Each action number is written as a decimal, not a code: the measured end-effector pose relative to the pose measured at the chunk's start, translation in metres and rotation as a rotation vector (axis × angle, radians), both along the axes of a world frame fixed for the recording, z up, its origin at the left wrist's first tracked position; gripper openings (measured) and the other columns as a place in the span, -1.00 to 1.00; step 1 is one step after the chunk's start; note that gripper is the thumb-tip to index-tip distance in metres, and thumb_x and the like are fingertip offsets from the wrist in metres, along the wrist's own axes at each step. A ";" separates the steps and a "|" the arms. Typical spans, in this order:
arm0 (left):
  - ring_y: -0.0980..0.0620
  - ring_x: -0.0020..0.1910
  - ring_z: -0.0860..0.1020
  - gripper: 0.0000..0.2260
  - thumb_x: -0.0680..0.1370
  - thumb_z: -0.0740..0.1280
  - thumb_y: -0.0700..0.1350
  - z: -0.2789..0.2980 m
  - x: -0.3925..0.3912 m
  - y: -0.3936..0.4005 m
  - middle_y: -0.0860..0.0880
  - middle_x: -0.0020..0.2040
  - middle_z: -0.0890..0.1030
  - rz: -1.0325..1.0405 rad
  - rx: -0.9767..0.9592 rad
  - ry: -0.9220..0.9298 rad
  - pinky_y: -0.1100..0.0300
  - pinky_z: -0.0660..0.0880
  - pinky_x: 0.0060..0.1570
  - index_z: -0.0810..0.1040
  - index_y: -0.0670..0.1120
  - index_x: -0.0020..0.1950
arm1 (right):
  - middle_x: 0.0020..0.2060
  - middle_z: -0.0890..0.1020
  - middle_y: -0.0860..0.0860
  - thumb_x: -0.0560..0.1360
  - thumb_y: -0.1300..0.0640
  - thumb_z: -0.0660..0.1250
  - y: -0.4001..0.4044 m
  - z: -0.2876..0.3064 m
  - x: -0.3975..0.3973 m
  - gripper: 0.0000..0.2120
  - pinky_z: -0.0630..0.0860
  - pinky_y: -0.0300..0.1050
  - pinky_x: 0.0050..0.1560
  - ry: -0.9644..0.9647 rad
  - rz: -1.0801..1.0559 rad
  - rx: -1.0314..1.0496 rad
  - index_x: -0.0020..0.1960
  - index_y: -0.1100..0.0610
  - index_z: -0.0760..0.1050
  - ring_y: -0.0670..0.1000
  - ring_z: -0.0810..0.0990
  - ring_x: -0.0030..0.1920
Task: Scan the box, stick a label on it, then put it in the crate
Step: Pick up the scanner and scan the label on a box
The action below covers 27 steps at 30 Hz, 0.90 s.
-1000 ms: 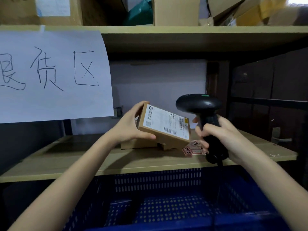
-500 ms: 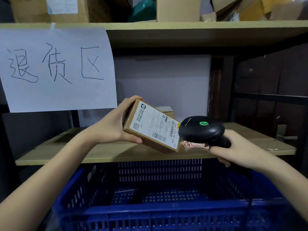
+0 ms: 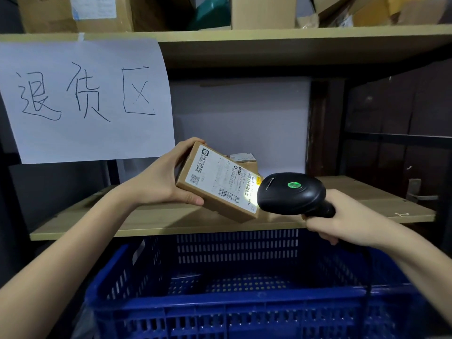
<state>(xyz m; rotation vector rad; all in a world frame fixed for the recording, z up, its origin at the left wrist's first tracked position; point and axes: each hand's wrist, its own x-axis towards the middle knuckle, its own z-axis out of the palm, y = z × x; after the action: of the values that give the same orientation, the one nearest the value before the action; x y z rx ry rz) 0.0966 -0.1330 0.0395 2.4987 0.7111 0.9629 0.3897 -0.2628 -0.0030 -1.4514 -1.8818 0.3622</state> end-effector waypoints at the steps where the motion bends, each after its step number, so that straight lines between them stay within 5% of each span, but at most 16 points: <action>1: 0.18 0.35 0.39 -0.06 0.11 0.60 -0.04 0.000 0.000 0.001 0.06 0.32 0.44 0.001 -0.001 0.001 0.19 0.33 0.36 0.23 0.03 0.41 | -0.64 0.42 -0.01 0.34 0.30 0.30 0.000 0.001 0.000 -0.80 0.40 -0.14 -0.47 0.000 0.002 0.003 -0.36 0.09 0.36 -0.02 0.41 -0.58; 18: 0.16 0.34 0.40 -0.09 0.14 0.61 -0.12 -0.001 -0.006 0.012 0.04 0.31 0.45 0.004 -0.006 0.002 0.18 0.33 0.35 0.23 0.02 0.40 | -0.62 0.42 0.03 0.26 0.20 0.25 0.006 0.002 -0.007 -0.94 0.38 -0.14 -0.44 0.052 0.040 -0.032 -0.35 0.06 0.43 -0.01 0.39 -0.58; 20: 0.17 0.34 0.40 -0.09 0.14 0.61 -0.10 -0.001 -0.007 0.013 0.06 0.30 0.46 0.000 -0.009 0.010 0.23 0.33 0.33 0.23 0.03 0.40 | -0.62 0.41 0.04 0.26 0.21 0.24 0.006 0.002 -0.007 -0.83 0.38 -0.17 -0.45 0.102 0.059 -0.069 -0.40 -0.03 0.46 -0.01 0.38 -0.58; 24: 0.24 0.32 0.41 -0.09 0.13 0.59 -0.03 -0.003 -0.004 0.017 0.11 0.29 0.46 0.008 -0.037 0.011 0.42 0.35 0.27 0.23 0.05 0.40 | -0.61 0.39 0.05 0.23 0.23 0.24 0.008 0.001 -0.005 -0.92 0.38 -0.18 -0.49 0.199 0.051 -0.075 -0.32 0.21 0.35 -0.01 0.36 -0.60; 27: 0.38 0.22 0.45 -0.12 0.09 0.59 0.00 -0.010 0.005 0.022 0.23 0.21 0.51 0.041 -0.115 -0.050 0.51 0.38 0.17 0.26 0.11 0.33 | -0.57 0.37 0.13 0.18 0.17 0.28 0.008 0.000 -0.006 -0.91 0.38 -0.18 -0.51 0.266 0.075 -0.055 -0.37 0.16 0.38 0.01 0.34 -0.59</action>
<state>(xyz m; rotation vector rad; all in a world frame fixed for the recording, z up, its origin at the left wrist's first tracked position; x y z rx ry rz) 0.1013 -0.1115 0.0298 2.3613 0.7819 0.9666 0.3837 -0.2544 -0.0033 -1.2996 -1.7245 0.6160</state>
